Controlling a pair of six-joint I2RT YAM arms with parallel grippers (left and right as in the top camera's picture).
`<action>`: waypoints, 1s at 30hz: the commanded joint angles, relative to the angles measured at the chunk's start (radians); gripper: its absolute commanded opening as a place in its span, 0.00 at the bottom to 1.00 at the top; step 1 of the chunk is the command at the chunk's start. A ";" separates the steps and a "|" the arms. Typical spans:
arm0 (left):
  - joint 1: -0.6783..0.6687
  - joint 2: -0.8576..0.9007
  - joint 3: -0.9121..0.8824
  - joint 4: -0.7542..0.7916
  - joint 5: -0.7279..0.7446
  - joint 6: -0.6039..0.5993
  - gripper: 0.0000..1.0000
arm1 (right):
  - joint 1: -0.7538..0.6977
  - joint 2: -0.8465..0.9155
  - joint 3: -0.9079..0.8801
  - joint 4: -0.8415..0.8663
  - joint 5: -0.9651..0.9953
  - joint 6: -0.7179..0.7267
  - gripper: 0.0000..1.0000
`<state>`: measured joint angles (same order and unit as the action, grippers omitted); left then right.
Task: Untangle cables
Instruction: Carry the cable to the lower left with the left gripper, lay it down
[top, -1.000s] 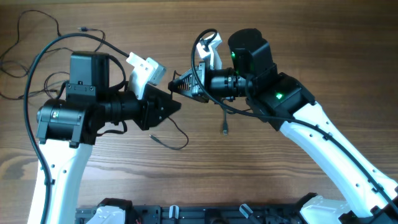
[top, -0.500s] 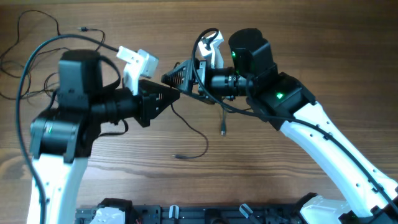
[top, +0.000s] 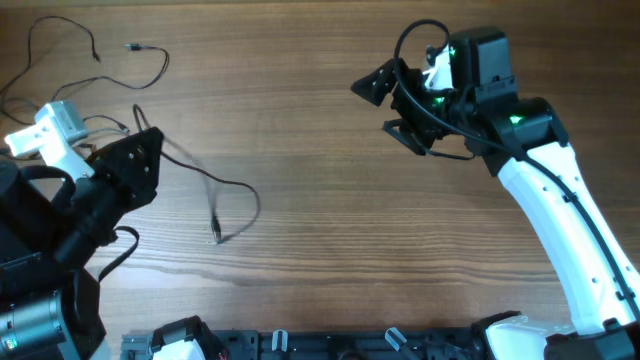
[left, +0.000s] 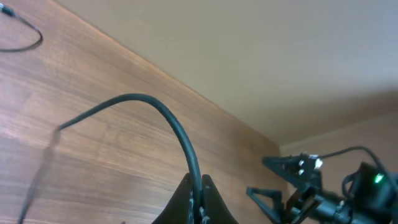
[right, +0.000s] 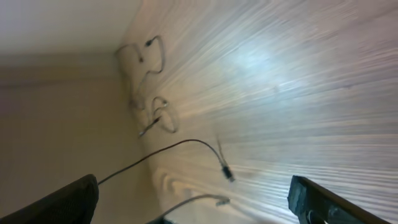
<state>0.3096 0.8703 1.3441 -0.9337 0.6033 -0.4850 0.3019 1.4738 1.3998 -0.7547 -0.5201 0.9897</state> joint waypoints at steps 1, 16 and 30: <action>0.042 -0.006 0.008 0.021 0.015 -0.134 0.04 | 0.001 0.010 0.005 -0.021 0.079 -0.022 1.00; 0.499 0.349 0.008 -0.023 -0.576 -0.179 0.04 | 0.002 0.013 0.000 -0.066 0.183 -0.074 1.00; 0.602 0.704 0.008 0.246 -0.962 -0.255 0.04 | 0.002 0.013 0.000 -0.070 0.184 -0.073 1.00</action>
<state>0.9062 1.5356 1.3441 -0.6918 -0.2691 -0.7246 0.3019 1.4754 1.3994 -0.8299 -0.3573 0.9363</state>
